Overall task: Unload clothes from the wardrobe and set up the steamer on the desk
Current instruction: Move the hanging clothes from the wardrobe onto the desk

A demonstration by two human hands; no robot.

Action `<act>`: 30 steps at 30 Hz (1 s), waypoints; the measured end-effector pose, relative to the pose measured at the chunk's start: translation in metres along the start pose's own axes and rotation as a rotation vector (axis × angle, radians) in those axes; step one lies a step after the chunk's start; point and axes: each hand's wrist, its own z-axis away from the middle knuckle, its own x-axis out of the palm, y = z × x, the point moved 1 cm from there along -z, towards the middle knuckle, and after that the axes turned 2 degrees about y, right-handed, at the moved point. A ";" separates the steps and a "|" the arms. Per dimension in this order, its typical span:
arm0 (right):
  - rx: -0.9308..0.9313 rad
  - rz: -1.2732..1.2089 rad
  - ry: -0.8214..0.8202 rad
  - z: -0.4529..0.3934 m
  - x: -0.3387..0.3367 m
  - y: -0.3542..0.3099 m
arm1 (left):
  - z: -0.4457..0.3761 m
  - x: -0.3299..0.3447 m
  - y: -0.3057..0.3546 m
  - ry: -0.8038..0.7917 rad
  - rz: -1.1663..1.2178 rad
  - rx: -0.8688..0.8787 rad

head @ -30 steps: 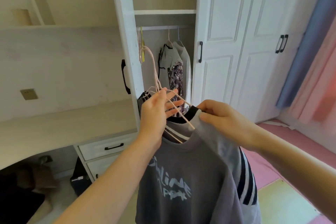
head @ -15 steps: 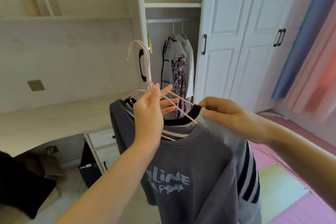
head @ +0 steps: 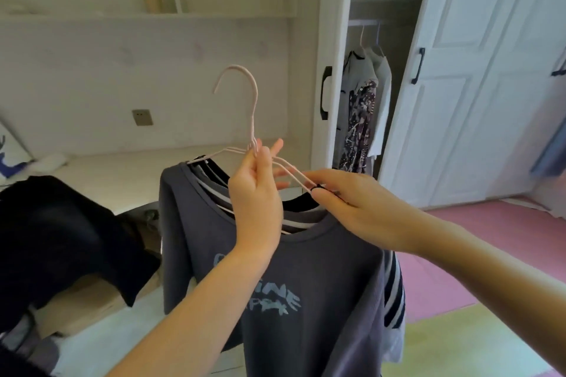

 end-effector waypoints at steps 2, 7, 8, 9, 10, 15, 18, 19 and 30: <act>-0.056 0.036 0.046 -0.019 0.022 -0.016 | -0.003 -0.024 0.001 0.035 -0.060 0.032; -0.134 0.041 0.115 -0.057 0.073 -0.046 | -0.019 -0.085 0.000 0.095 -0.224 0.045; -0.140 0.040 0.114 -0.065 0.082 -0.052 | -0.023 -0.097 -0.001 0.104 -0.256 0.046; -0.145 0.038 0.111 -0.072 0.089 -0.059 | -0.027 -0.109 -0.002 0.112 -0.287 0.046; -0.152 0.030 0.110 -0.080 0.096 -0.065 | -0.031 -0.121 -0.003 0.120 -0.319 0.043; -0.190 -0.141 0.103 -0.122 0.130 -0.096 | -0.054 -0.176 -0.015 0.148 -0.474 0.065; -0.191 -0.244 0.033 -0.152 0.151 -0.111 | -0.071 -0.207 -0.019 0.191 -0.553 0.063; -0.188 -0.273 0.009 -0.163 0.158 -0.115 | -0.077 -0.217 -0.021 0.194 -0.581 0.068; -0.180 -0.539 -0.223 -0.303 0.247 -0.155 | -0.152 -0.354 -0.053 0.277 -0.927 0.106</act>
